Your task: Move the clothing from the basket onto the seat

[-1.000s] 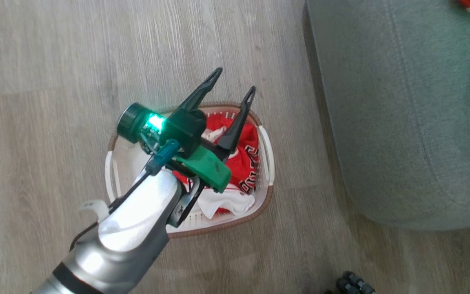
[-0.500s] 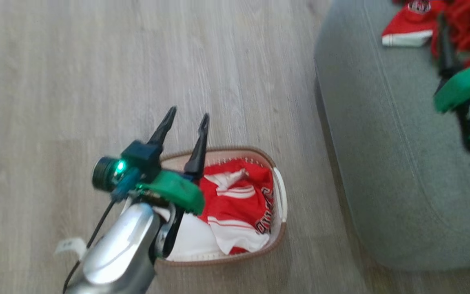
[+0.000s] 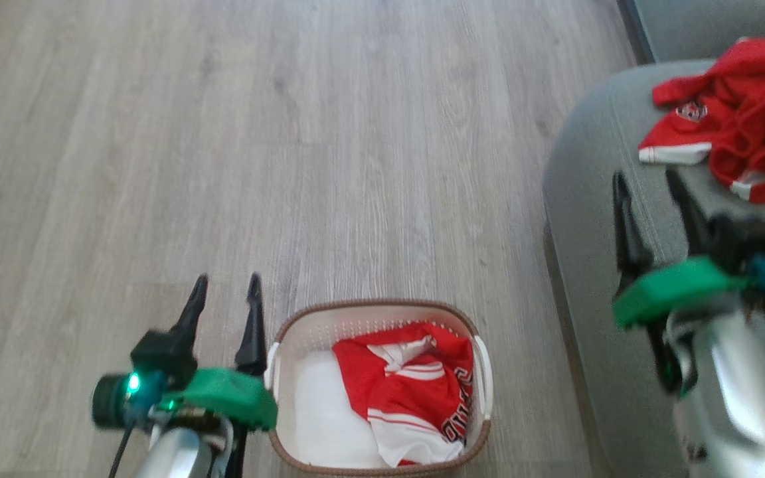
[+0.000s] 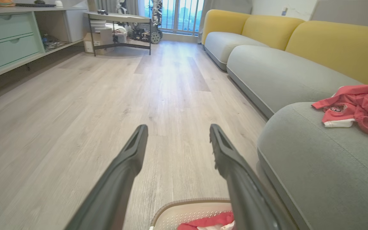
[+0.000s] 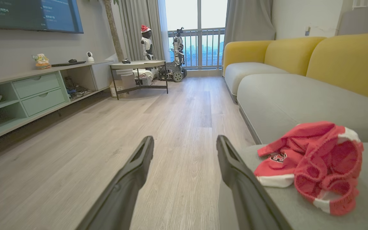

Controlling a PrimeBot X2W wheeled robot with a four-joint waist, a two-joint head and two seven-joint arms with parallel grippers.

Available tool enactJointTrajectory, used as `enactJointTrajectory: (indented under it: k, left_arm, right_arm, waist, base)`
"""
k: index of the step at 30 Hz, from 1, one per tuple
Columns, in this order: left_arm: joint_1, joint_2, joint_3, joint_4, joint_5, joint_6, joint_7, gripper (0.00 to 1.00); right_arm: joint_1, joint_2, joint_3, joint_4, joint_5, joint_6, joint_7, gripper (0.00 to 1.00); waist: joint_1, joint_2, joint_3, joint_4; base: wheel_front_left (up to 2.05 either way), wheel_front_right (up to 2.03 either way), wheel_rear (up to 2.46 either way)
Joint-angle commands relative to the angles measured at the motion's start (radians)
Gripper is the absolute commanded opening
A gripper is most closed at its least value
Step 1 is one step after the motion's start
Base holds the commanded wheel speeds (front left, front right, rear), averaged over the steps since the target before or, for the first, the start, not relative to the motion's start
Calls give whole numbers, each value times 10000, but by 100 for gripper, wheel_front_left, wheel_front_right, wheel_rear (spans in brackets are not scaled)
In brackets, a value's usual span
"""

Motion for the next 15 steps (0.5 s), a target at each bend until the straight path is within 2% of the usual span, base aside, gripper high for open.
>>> enactJointTrajectory:
  k: [1,10,15]
  left_arm:
    - [13,84,559,-428,142,52,-94,100]
    - [1225,-18,1290,-860,527,-7,-94,100]
    - [1700,-106,1602,-1035,738,-123,-95,100]
  right_arm:
    - [289,221,-68,-609,-210,-4,-92,100]
    - [2000,725,-378,-1867,-826,-4,-89,100]
    - [2587,737,-112,-2256,-523,-4,-90,100]
  waist:
    - [1,-1,-376,232]
    - [1,-1,-735,299]
    - [1,-1,-837,292]
  base:
    - [0,0,0]
    - [0,0,0]
    - [0,0,0]
